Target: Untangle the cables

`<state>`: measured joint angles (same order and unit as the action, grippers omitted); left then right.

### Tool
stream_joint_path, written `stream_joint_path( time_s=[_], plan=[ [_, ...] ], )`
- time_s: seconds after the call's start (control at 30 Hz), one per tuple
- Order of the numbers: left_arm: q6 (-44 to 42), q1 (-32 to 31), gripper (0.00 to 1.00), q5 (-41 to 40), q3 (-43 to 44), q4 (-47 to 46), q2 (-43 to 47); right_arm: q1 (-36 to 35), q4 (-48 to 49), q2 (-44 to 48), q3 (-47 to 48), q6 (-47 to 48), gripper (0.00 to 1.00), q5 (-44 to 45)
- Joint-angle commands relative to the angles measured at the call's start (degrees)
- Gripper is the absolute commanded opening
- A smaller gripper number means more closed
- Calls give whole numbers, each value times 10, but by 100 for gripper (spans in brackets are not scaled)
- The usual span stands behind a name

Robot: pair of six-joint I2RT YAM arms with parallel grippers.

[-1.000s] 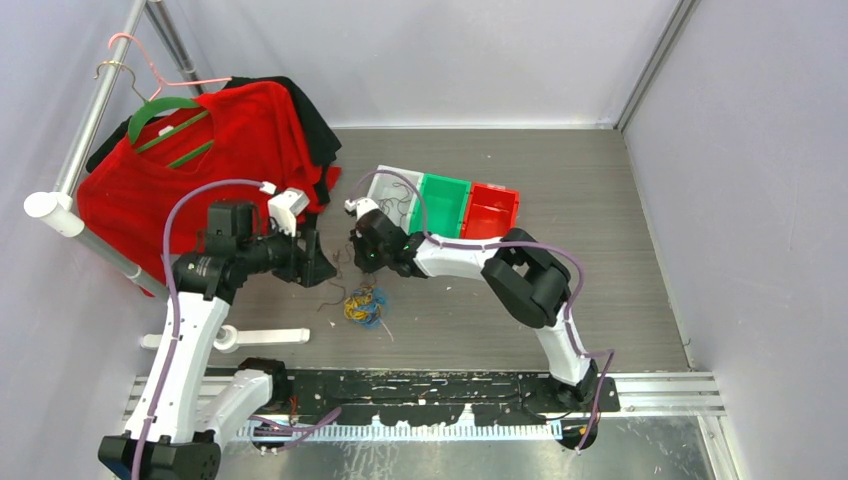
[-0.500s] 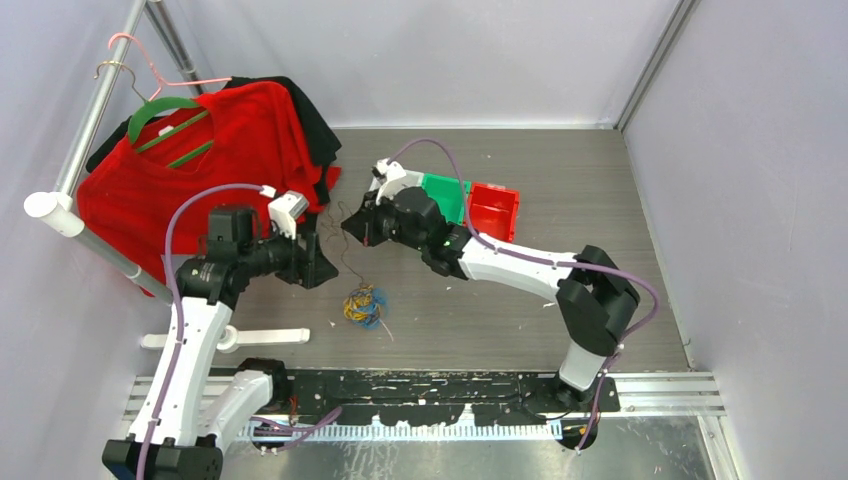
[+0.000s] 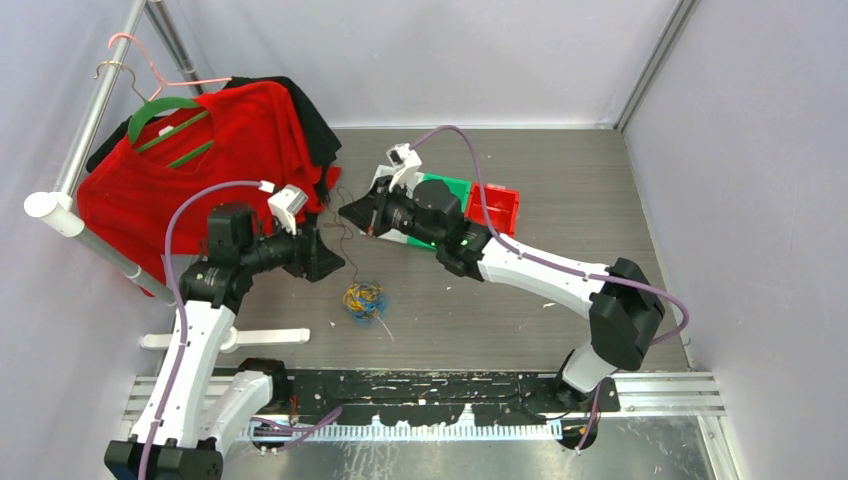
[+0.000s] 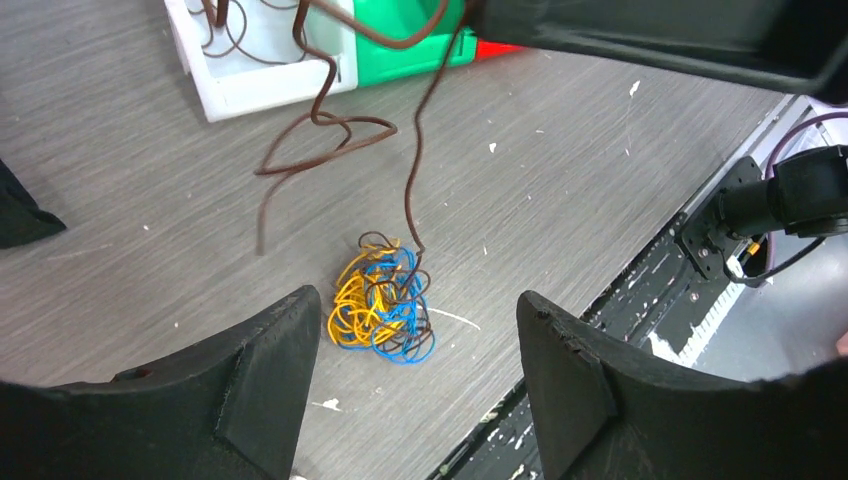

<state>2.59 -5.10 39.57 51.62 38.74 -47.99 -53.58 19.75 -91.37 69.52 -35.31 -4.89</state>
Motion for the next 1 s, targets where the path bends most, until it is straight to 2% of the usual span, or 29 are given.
stream_joint_path(
  time_s=[0.0,0.2,0.4,0.47,0.67,0.7,0.73,0.87,0.9,0.97],
  plan=[
    [13,5,71,24,-1,-94,9,-6,49,44,18,-42,1,-19],
    [20,4,70,15,6,-126,-6,-14,58,49,28,-65,1,-39],
    [7,5,57,32,9,-125,-23,-26,68,50,35,-75,1,-52],
    [6,4,48,35,8,-124,-26,-29,70,52,36,-76,1,-53],
    [12,4,6,63,13,-123,-23,-34,73,62,29,-75,1,-65],
    [12,4,1,66,18,-121,-21,-34,73,64,25,-76,1,-67],
    [12,4,0,71,22,-119,-17,-35,74,67,21,-75,2,-68],
    [29,4,0,120,47,-108,-2,-34,75,88,-19,-53,24,-81],
    [41,4,0,129,51,-112,5,-34,77,96,-31,-43,39,-87],
    [52,4,0,138,53,-122,17,-34,78,114,-58,-20,58,-97]
  ],
)
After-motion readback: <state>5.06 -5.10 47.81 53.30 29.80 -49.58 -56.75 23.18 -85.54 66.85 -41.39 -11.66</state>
